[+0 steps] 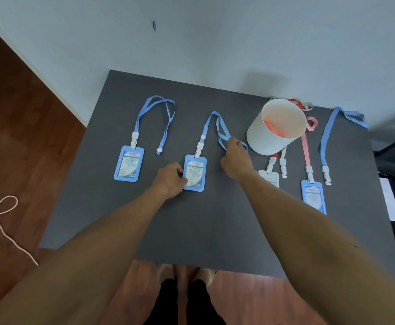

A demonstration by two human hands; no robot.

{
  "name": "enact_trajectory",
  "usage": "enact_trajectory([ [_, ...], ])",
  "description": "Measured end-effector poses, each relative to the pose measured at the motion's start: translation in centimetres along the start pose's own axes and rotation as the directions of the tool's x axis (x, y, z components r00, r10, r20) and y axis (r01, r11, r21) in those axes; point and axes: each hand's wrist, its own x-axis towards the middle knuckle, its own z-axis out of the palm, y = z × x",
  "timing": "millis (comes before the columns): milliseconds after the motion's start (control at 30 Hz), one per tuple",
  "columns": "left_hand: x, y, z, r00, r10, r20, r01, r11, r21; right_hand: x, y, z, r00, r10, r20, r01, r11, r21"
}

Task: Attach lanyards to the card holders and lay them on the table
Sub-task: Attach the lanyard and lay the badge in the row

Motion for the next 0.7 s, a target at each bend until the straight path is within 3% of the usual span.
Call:
enact_trajectory([
  [200,0.0,0.4,-0.2,0.999,0.031,-0.006,-0.031,0.999,0.022,-1.4,0.2,-0.1,0.985,-0.071,0.155,0.105,0.969,-0.226],
  [333,-0.2,0.6,-0.1,0.999,0.048,-0.008,-0.047,0.997,0.06,-2.1,0.7,0.3,0.982,-0.129,0.139,0.157,0.963,-0.217],
  [433,-0.4,0.7,-0.1,0.998,0.056,-0.018,-0.054,0.996,0.072,-2.1,0.9,0.5,0.998,-0.053,-0.037,0.051,0.997,-0.054],
  [500,-0.4,0.8,0.0,0.998,0.057,-0.02,-0.056,0.996,0.072,-1.8,0.9,0.5,0.981,0.125,-0.151,-0.11,0.989,0.102],
  [600,-0.4,0.8,0.0,0.998,0.055,-0.023,-0.053,0.995,0.082,-1.2,0.8,0.4,0.943,0.332,-0.001,-0.324,0.921,0.215],
  [700,-0.4,1.0,0.1,0.998,0.053,-0.028,-0.051,0.994,0.096,-0.6,1.2,0.9,0.957,0.282,0.071,-0.291,0.936,0.199],
])
